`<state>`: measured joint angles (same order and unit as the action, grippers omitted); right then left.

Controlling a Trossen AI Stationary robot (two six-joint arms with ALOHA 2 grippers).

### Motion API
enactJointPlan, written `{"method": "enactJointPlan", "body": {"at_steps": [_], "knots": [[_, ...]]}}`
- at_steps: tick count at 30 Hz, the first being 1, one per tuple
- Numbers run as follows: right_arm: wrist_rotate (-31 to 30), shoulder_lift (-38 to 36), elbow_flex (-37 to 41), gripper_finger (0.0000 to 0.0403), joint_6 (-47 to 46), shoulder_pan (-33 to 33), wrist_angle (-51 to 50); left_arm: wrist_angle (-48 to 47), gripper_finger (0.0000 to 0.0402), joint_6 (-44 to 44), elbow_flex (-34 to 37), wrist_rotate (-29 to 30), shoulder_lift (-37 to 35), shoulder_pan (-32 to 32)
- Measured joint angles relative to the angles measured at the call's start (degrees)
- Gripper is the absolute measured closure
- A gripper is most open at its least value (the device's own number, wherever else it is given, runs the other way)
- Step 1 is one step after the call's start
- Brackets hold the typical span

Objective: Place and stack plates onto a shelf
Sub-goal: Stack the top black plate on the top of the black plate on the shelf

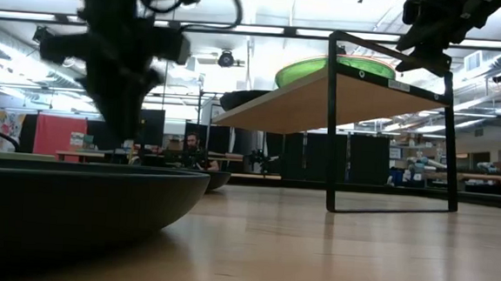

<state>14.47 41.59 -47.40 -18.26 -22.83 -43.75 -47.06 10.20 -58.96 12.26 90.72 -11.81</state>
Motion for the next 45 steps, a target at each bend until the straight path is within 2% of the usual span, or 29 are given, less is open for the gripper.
{"method": "enactJointPlan", "body": {"at_steps": [3, 9, 19, 27, 34, 45], "knots": [[0.0, 0.0, 0.0, 0.018, 0.0, 0.0, 0.0, 5.0, 0.0299, 0.1, 4.6, -3.4, -0.5, 1.2], [0.0, 0.1, 0.0, 0.018, -0.1, 0.0, 0.0, 11.3, 0.0299, -0.4, 8.6, -4.0, -0.3, 1.4], [0.0, 0.1, 0.0, 0.018, -0.1, 0.0, 0.0, 14.2, 0.0299, -0.4, 8.9, -4.0, -0.3, 1.4], [0.1, 0.1, 0.0, 0.018, 0.0, 0.0, 0.0, 15.9, 0.0299, -1.7, 8.9, -3.9, 3.4, 1.4], [0.0, 0.1, 0.0, 0.018, 0.0, 0.0, 0.0, 15.9, 0.03, -2.0, 8.8, -0.4, 5.3, 1.3], [0.0, 0.1, 0.0, 0.018, 0.1, 0.0, 0.0, 15.6, 0.0367, -2.1, 8.6, 0.5, 4.8, 1.3]]}}
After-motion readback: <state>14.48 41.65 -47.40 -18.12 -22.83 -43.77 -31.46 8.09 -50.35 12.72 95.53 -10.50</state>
